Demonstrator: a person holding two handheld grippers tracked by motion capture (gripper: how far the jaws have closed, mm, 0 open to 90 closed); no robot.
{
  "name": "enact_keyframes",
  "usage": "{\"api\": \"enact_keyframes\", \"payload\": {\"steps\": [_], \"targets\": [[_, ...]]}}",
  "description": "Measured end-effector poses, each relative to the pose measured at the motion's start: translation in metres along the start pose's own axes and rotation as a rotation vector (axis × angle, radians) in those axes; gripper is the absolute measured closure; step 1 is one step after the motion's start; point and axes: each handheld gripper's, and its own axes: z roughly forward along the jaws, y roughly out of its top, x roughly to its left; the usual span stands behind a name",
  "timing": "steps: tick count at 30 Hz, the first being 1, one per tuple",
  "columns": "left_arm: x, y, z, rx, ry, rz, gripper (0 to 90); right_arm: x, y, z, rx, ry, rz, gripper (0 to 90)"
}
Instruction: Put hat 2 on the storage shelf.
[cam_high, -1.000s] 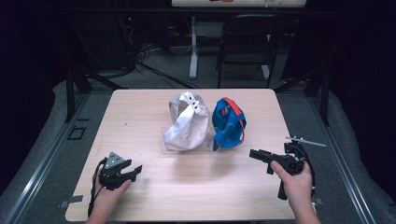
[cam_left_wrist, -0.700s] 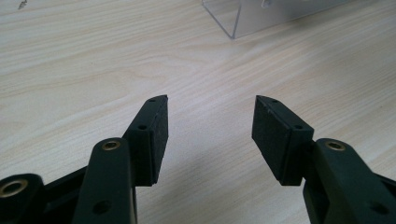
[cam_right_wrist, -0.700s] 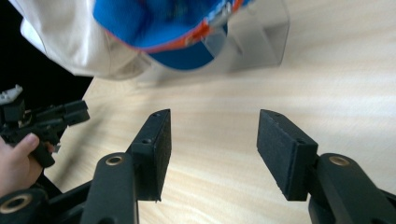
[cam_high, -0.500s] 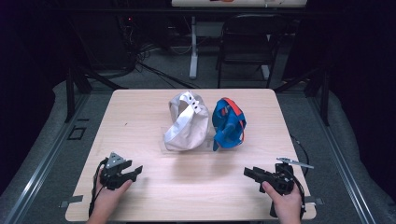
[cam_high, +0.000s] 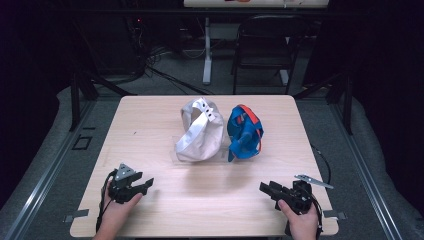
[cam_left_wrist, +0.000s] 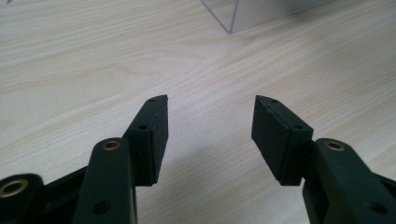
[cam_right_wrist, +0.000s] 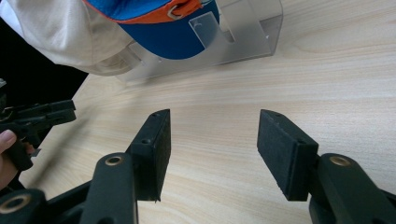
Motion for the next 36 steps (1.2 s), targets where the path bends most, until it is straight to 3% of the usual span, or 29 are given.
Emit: {"api": "enact_keyframes", "payload": {"steps": [9, 17, 20, 24, 29, 33, 36], "targets": [[-0.002, 0.002, 0.003, 0.005, -0.006, 0.013, 46.4, 0.001, -0.005, 0.009, 0.021, -0.019, -0.033, 44.7], [-0.01, 0.005, 0.005, 0.001, -0.036, 0.026, 46.5, 0.001, -0.008, 0.015, 0.038, 0.001, -0.04, 44.0], [-0.012, 0.006, 0.005, -0.004, -0.045, 0.034, 46.7, 0.004, -0.008, 0.013, 0.043, -0.021, -0.077, 43.9], [-0.014, 0.008, 0.007, -0.008, -0.052, 0.042, 46.6, 0.003, -0.009, 0.012, 0.033, -0.029, -0.086, 43.9], [-0.016, 0.009, 0.008, -0.01, -0.072, 0.037, 47.5, 0.001, -0.009, 0.012, 0.008, -0.022, -0.051, 43.9], [-0.022, 0.01, 0.009, -0.022, -0.09, 0.048, 49.2, -0.003, -0.008, 0.01, 0.031, -0.033, -0.054, 43.9], [-0.037, 0.013, 0.008, -0.029, -0.096, 0.076, 49.2, -0.004, -0.008, 0.011, 0.015, -0.026, -0.037, 43.8]]}}
